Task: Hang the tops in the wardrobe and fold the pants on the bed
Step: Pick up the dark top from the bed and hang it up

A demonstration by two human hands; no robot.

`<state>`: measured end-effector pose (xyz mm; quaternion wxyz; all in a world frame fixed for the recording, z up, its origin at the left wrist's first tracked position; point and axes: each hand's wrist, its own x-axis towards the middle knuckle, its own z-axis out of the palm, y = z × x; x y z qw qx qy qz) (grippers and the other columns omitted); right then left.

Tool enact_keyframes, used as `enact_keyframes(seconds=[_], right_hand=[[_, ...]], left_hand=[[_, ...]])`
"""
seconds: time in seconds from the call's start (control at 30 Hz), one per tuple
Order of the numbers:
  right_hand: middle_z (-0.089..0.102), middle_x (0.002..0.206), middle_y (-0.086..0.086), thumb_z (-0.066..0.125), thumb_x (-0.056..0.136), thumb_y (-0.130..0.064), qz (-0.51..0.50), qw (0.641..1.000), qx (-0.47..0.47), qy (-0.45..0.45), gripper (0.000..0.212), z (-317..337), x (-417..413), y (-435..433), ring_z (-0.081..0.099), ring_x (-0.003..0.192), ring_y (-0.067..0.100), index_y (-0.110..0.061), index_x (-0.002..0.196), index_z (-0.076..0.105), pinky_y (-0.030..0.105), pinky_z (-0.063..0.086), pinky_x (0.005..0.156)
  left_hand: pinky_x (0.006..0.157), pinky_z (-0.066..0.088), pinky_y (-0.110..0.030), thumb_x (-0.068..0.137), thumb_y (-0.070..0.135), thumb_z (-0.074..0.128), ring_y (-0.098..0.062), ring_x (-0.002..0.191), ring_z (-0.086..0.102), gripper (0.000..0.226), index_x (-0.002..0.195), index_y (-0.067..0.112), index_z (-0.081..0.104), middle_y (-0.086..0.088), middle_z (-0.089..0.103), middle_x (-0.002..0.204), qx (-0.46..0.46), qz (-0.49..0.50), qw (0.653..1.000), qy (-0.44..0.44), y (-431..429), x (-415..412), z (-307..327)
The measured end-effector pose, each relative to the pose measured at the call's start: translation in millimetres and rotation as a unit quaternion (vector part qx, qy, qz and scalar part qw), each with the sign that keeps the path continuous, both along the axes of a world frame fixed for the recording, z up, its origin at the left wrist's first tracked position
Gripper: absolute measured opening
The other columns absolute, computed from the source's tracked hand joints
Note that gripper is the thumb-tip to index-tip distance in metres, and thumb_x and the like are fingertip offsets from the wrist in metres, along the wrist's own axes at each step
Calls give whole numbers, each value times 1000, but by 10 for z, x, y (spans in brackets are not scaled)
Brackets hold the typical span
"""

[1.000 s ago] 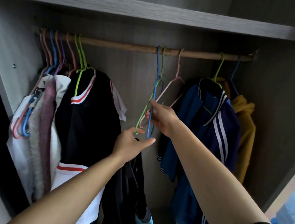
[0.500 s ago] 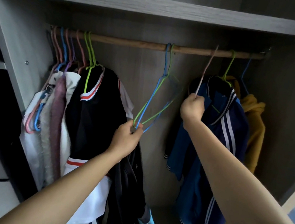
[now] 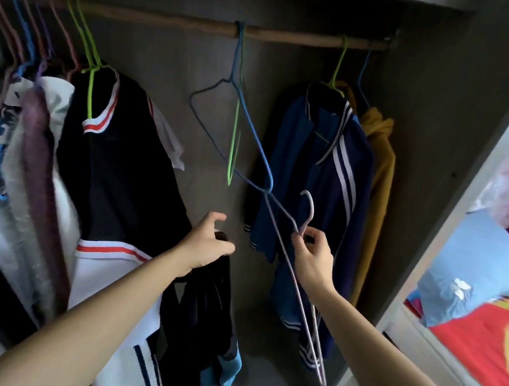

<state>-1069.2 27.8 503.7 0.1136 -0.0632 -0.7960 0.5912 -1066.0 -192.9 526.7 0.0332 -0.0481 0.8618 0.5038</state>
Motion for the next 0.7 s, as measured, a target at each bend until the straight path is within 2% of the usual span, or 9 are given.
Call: enact_keyframes(seconds=[0.1,0.17,0.23,0.3,0.37,0.43,0.5,0.6,0.7], right_hand=[[66,99,-3,63,92,-45,-4,996,57,-68,39,-265,244,154,62,82,13,-23,123,53,29,48,67],[65,96,-6,74,83,-47,23,991,84,-98,48,-423,412,202,63,87,12,-22,121,60,27,51,76],[61,84,-9,83,73,-46,73,983,59,-156,54,-493,595,191,60,76,7,-22,118,64,17,47,67],[58,82,-13,88,67,-45,120,973,48,-193,60,-576,746,147,57,74,3,-22,117,66,13,43,63],[54,69,-15,85,72,-42,112,972,98,-180,39,-693,860,93,51,65,1,-19,101,73,15,38,59],[51,59,-10,75,84,-34,65,976,142,-155,23,-755,944,61,46,58,5,-12,80,71,25,39,59],[58,62,-5,67,89,-29,19,979,148,-137,21,-764,990,124,55,64,10,-10,80,71,31,45,66],[70,72,1,66,89,-29,-44,988,106,-105,15,-669,1025,369,67,75,22,-17,84,73,39,54,70],[73,78,5,67,90,-29,-59,994,68,-66,11,-516,1121,599,69,74,25,-22,85,73,41,57,68]], left_hand=[[75,44,-26,67,12,61,-15,84,56,61,123,31,50,-13,60,118,9,-46,999,1,23,144,-42],[74,45,-25,65,10,59,-15,81,56,54,115,30,55,-11,63,110,34,-83,996,19,108,229,-29],[71,44,-26,65,7,56,-16,76,54,51,111,28,56,-9,65,98,61,-126,989,36,239,311,10],[64,40,-22,73,-3,55,-15,70,49,48,114,22,56,-6,59,81,80,-167,981,49,378,403,54],[60,39,-19,77,-12,51,-11,66,45,47,116,15,54,-1,52,72,92,-192,975,66,493,485,93],[60,38,-20,78,-12,51,-10,62,44,44,114,13,54,1,51,69,100,-200,972,69,562,555,114],[63,39,-23,80,-6,56,-11,65,47,39,113,16,53,2,55,76,72,-180,978,73,564,558,96],[63,40,-24,84,10,61,-13,78,53,36,115,23,49,4,57,95,-76,-87,991,73,434,469,-40],[74,43,-29,85,16,63,-21,90,55,33,117,14,53,-2,58,102,-142,-2,989,35,366,450,-241]])
